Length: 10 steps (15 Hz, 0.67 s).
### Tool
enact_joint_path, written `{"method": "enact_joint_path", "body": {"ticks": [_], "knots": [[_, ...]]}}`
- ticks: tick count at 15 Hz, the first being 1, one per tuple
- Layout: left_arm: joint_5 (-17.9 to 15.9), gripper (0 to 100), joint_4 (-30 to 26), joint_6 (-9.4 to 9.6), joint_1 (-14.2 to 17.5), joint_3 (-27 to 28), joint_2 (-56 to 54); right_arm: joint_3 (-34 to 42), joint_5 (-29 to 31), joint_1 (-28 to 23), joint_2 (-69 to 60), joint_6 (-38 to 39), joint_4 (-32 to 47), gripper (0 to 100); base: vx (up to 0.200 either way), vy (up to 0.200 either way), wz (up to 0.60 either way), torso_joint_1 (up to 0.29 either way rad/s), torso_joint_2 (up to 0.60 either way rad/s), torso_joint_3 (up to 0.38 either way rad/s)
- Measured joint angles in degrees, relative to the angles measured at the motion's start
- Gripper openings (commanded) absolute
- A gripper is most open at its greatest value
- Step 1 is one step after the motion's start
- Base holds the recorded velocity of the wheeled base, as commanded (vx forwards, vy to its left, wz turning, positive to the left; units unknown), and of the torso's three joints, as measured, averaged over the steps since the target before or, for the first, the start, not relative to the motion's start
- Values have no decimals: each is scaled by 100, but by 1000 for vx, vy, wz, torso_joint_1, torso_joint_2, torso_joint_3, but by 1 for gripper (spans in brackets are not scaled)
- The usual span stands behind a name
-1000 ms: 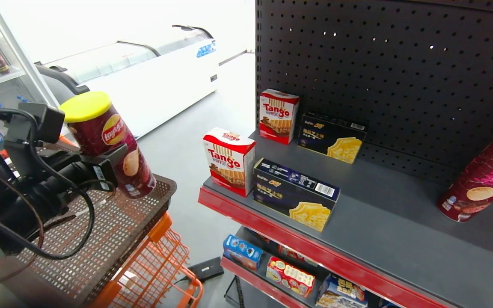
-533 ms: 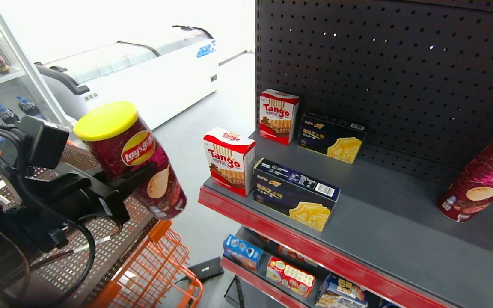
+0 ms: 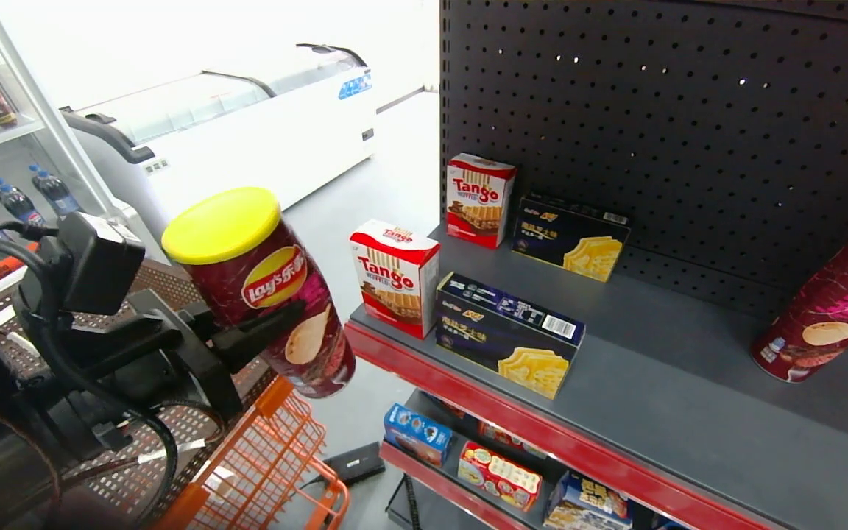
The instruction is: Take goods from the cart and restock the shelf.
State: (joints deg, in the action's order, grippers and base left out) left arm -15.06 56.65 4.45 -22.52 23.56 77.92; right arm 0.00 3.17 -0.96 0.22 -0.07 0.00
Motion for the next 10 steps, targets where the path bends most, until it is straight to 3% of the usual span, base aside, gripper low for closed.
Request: {"method": "enact_joint_path", "body": {"ticks": [5, 10], "knots": [[50, 0, -10, 4, -1009, -77, 18, 0, 0, 0, 0, 0, 0, 100, 0, 0, 0, 0, 0, 0], [-2, 0, -11, -43, -1576, -146, 5, 0, -9, 0, 0, -13, 7, 100, 0, 0, 0, 0, 0, 0]]}}
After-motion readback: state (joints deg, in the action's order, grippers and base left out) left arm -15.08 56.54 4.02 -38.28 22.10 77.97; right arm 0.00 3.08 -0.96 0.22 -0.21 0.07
